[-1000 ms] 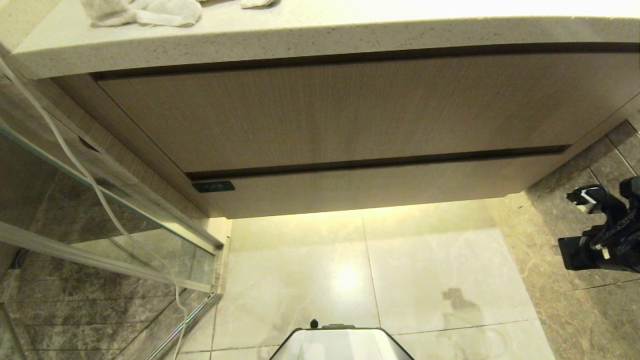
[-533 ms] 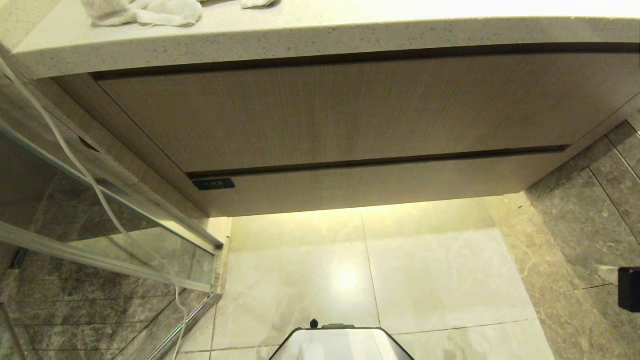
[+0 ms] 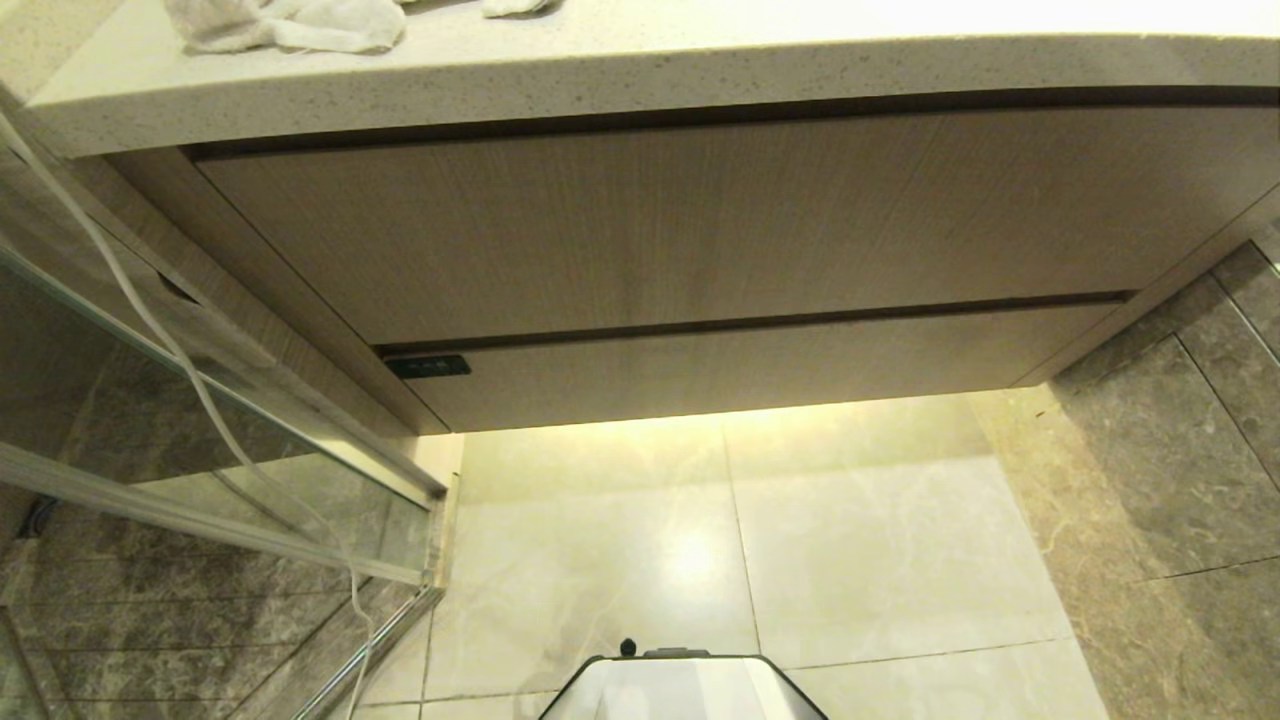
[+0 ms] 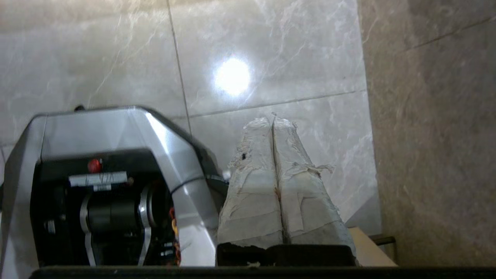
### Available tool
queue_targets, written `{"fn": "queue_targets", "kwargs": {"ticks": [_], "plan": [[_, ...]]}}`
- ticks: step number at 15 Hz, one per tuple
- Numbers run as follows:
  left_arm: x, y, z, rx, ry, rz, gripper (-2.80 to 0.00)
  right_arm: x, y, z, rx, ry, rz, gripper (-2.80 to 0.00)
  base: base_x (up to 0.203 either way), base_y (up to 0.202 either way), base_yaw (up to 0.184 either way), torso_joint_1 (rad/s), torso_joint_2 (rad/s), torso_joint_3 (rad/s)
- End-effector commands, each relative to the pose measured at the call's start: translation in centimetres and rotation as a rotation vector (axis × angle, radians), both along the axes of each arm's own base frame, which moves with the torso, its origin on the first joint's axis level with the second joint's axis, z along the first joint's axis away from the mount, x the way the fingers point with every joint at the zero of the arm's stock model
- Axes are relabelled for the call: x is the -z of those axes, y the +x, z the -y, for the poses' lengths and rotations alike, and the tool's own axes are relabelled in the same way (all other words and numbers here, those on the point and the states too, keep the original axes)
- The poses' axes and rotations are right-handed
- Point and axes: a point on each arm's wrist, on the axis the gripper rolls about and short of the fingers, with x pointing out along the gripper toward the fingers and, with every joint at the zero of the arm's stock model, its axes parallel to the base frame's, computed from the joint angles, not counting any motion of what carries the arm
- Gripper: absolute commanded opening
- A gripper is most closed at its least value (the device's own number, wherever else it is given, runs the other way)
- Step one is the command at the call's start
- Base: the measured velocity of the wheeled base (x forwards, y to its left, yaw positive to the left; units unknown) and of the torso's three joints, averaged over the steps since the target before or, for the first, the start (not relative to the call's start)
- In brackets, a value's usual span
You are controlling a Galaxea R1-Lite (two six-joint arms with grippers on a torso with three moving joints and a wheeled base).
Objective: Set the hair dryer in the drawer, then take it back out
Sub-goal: Pull open the drawer
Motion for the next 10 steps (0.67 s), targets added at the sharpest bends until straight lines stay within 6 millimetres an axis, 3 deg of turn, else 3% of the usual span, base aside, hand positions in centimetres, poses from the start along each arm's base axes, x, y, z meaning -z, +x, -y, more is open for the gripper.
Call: {"fn": "queue_targets", "kwargs": {"ticks": [1, 6, 10], "plan": [[0.0, 0.0, 0.0, 0.0, 0.0, -0.001, -2.8, 1.6, -1.6, -0.1, -0.004, -0.021, 0.088, -2.8, 0.0, 0.0, 0.0, 0.0, 0.0, 0.0], [0.0, 0.0, 0.0, 0.0, 0.0, 0.0, -2.8, 2.4, -1.3, 0.0, -0.018, -0.037, 0.107, -2.8, 0.0, 0.0, 0.0, 0.0, 0.0, 0.0], [0.0, 0.0, 0.0, 0.0, 0.0, 0.0, -2.8, 2.7, -0.8, 0.1, -0.011, -0.056, 0.225, -2.8, 0.0, 0.0, 0.0, 0.0, 0.0, 0.0]]}}
